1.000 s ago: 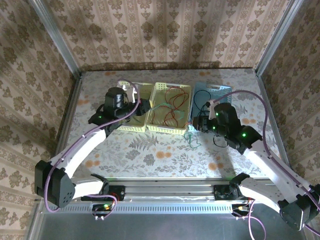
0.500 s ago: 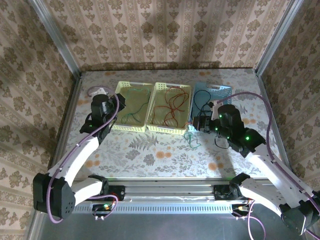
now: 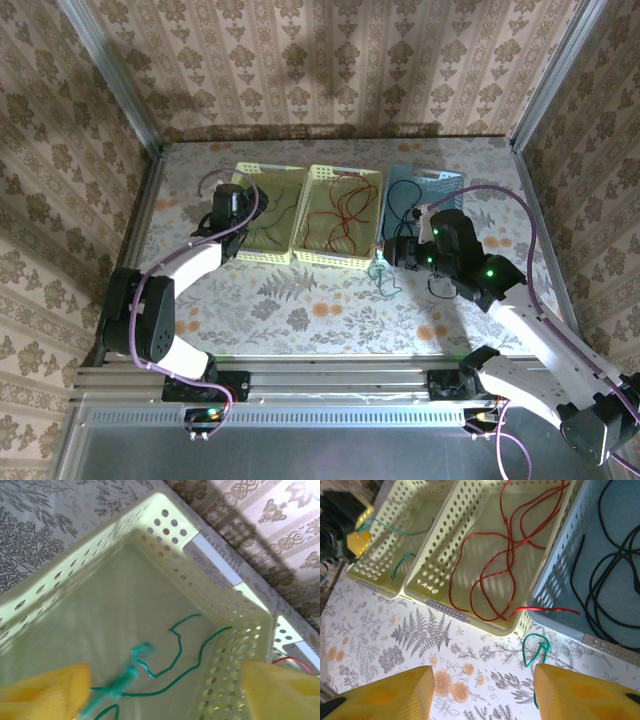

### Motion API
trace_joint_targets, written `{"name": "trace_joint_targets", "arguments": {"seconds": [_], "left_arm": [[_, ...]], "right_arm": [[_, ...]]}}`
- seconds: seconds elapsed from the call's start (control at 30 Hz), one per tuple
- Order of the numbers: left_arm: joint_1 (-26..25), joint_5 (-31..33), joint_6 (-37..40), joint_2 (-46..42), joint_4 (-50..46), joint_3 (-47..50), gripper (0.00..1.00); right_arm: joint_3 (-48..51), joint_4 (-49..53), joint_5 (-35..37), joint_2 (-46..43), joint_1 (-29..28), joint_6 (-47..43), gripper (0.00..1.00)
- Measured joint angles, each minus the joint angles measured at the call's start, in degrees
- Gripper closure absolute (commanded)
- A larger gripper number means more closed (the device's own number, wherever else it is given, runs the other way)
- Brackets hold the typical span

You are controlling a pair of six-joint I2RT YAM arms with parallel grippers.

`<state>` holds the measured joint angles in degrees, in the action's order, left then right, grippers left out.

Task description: Untangle the cables

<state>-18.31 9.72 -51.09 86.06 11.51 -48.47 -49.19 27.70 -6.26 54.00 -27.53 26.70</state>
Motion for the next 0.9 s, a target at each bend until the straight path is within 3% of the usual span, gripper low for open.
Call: {"name": "trace_joint_targets", "arguments": {"seconds": [0.13, 0.27, 0.4, 0.5, 0.67, 0.77, 0.9], "left_arm": [[-1.5, 2.9, 2.6, -2.3, -7.4, -5.4, 0.00], [-5.9, 8.7, 7.8, -4.3, -20.4, -16.5, 0.00], [-7.6, 9.6, 10.8, -5.0, -29.0, -23.0, 0.00], [-8.7, 7.1, 14.1, -6.6, -30.1, -20.0, 0.00], [-15.8, -0.1, 18.8, -7.3, -28.0, -11.3, 0.00], [-20.4, -0.5, 20.1, -7.0, -27.9, -9.1, 0.00], [-22.6, -0.1, 20.3, -6.0, -27.7, -9.1, 0.00]], "right_arm": [[0.0, 1.1, 0.0, 1.7, -0.5, 0.0, 0.44], [0.3, 2.9, 1.2, 4.4, -0.7, 0.2, 0.45], [1.8, 4.3, 2.0, 6.6, -0.9, 0.3, 0.45], [2.2, 5.9, 3.0, 8.1, -0.9, 0.5, 0.45], [3.6, 7.3, 3.6, 12.5, -0.9, 1.0, 0.45], [5.2, 7.3, 2.8, 16.9, -1.0, 1.1, 0.47], [5.6, 7.3, 2.6, 23.0, -1.7, 1.2, 0.47]]}}
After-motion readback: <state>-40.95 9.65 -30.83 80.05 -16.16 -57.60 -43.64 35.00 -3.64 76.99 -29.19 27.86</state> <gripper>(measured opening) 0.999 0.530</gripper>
